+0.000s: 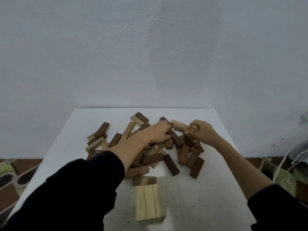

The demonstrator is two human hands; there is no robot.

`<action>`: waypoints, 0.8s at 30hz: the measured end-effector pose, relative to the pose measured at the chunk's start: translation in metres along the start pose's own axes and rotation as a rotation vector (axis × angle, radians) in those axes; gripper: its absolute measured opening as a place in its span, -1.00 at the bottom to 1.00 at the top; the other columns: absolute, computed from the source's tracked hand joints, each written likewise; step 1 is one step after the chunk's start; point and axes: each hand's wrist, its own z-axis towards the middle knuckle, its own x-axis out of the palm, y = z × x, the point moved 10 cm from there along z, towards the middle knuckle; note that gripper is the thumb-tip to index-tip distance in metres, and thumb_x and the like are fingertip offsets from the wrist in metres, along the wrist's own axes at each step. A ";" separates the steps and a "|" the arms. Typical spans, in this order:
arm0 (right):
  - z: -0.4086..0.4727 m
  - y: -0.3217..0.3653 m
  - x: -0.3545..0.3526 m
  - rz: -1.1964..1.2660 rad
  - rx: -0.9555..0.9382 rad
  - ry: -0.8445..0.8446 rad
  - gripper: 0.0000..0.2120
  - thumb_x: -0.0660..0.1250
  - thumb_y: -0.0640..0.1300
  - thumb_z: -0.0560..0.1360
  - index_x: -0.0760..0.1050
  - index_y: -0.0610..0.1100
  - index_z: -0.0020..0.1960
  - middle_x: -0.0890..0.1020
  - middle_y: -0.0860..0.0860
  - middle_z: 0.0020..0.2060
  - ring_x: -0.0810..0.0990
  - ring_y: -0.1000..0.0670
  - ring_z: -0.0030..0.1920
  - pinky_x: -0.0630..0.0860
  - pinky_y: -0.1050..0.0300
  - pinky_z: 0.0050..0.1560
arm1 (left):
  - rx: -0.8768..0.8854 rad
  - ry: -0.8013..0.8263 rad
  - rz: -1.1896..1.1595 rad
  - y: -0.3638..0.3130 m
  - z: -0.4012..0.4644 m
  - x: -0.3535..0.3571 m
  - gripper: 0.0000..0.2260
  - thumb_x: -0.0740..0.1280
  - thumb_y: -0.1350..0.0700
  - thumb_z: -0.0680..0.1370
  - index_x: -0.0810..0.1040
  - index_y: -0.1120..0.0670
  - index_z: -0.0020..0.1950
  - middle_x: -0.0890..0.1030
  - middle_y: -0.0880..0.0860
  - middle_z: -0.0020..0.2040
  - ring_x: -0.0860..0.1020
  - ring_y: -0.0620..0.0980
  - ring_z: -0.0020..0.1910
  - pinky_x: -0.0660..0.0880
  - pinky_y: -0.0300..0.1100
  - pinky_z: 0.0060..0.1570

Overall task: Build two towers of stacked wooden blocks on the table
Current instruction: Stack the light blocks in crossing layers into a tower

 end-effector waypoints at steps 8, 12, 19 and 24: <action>0.006 -0.022 -0.006 -0.035 0.035 -0.077 -0.66 0.46 -0.11 0.40 0.42 -0.14 0.09 0.44 -0.01 -0.07 0.42 0.03 -0.12 0.39 0.12 -0.11 | -0.082 0.077 0.029 -0.001 0.004 0.006 -0.70 0.25 0.16 0.55 0.47 0.17 0.27 0.36 0.14 0.19 0.40 0.09 0.15 0.38 -0.14 0.04; -0.003 -0.008 -0.013 -0.054 -0.065 -0.139 -0.75 0.45 -0.23 0.37 0.46 -0.15 -0.02 0.37 0.01 -0.08 0.36 0.10 -0.20 0.37 0.14 -0.15 | -0.088 0.079 0.066 -0.003 0.003 0.007 -0.70 0.32 0.17 0.48 0.46 0.16 0.20 0.40 0.13 0.13 0.42 0.08 0.09 0.47 -0.05 0.03; -0.014 -0.003 0.009 -0.460 -0.107 0.062 -0.91 0.31 -0.12 0.46 0.57 -0.09 -0.08 0.39 0.02 -0.10 0.41 0.00 0.00 0.34 0.17 -0.23 | -0.076 -0.039 0.037 -0.009 0.007 0.000 -0.78 0.42 0.11 0.47 0.46 0.19 -0.03 0.47 0.09 -0.05 0.47 0.04 -0.07 0.42 -0.12 -0.14; -0.020 0.005 0.014 -0.420 -0.133 0.108 -0.70 0.37 -0.10 0.44 0.53 0.04 0.17 0.32 0.04 -0.03 0.33 0.03 0.04 0.33 0.17 -0.15 | -0.145 -0.055 -0.047 -0.009 0.006 -0.001 -0.84 0.37 0.17 0.48 0.43 0.15 -0.02 0.56 0.17 0.03 0.50 0.11 0.00 0.41 -0.08 -0.10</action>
